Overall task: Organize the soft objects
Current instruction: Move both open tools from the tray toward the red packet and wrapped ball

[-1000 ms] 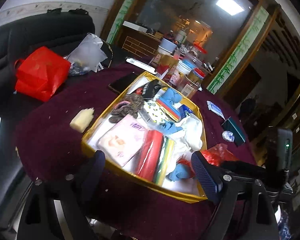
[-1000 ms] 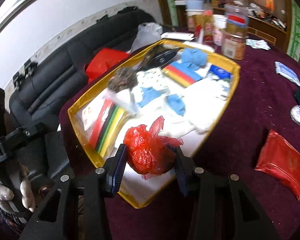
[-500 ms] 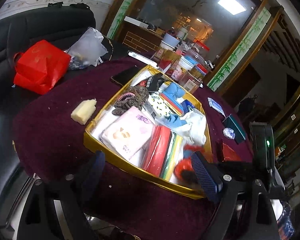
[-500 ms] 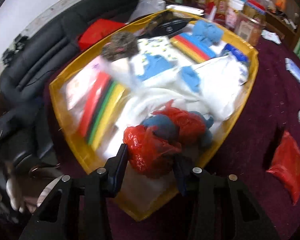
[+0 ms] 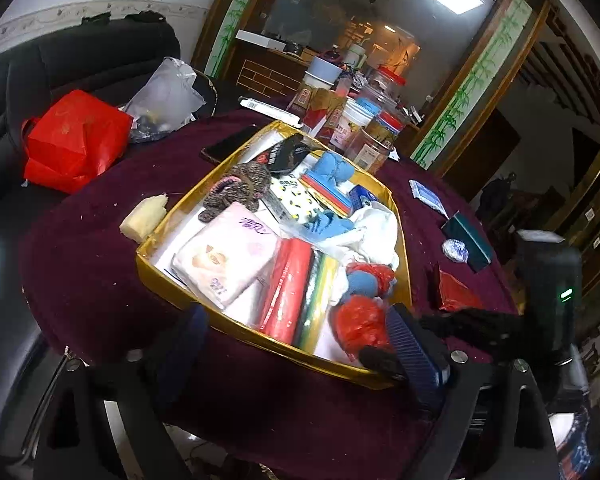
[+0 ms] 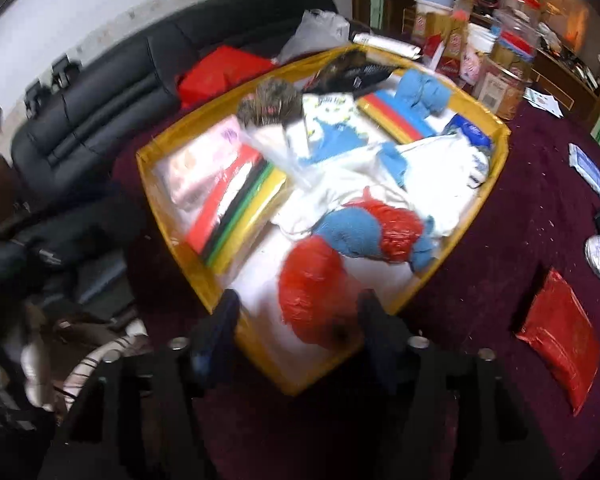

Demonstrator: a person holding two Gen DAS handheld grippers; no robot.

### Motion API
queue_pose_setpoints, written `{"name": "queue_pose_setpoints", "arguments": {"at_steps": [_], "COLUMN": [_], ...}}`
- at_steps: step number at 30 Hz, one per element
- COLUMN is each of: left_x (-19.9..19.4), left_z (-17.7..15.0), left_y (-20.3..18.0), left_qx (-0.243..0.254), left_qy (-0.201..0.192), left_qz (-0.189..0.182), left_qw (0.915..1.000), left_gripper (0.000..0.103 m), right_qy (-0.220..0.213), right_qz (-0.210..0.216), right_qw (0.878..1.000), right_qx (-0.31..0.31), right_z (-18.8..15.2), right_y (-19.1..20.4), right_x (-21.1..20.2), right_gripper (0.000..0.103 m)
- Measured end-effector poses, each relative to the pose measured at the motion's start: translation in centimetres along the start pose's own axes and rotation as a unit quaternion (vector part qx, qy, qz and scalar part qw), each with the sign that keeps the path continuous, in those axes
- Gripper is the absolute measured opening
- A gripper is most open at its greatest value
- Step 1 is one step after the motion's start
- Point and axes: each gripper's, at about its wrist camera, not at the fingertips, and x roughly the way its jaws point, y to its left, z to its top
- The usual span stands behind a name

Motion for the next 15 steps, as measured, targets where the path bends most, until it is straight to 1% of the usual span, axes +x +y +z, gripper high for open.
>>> {"name": "queue_pose_setpoints", "arguments": {"at_steps": [1,2,4,6,10,15], "left_x": [-0.1,-0.4,-0.6,-0.9,-0.7,0.0], "left_z": [-0.1,-0.2,-0.3,-0.5,-0.8,-1.6], "left_y": [-0.5,-1.0,-1.9,-3.0,-4.8,-7.1], "left_qx": [0.009,0.02,0.036,0.058,0.085,0.121], "left_qy": [-0.003,-0.008,-0.017,-0.029,-0.039,-0.034], "left_qz": [0.007,0.016,0.034,0.06,0.092,0.13], "left_qw": [0.9999,0.9996,0.9986,0.9961,0.9913,0.9835], "left_gripper": [0.093,0.093,0.094,0.095,0.097,0.097], "right_qy": [-0.01,-0.021,-0.043,-0.062,-0.083,-0.096], "right_qz": [0.0,-0.004,-0.009,-0.012,-0.015,-0.017], "right_qw": [1.0,1.0,0.999,0.997,0.993,0.988], "right_qx": [0.006,0.012,0.024,0.045,0.086,0.12], "right_z": [-0.2,-0.6,-1.4,-2.5,-4.3,-6.0], "right_y": [-0.3,-0.7,-1.5,-2.9,-5.5,-7.9], "right_x": [-0.8,-1.6,-3.0,-4.4,-5.9,-6.8], "right_gripper": [0.069,0.071,0.072,0.072,0.072,0.072]}}
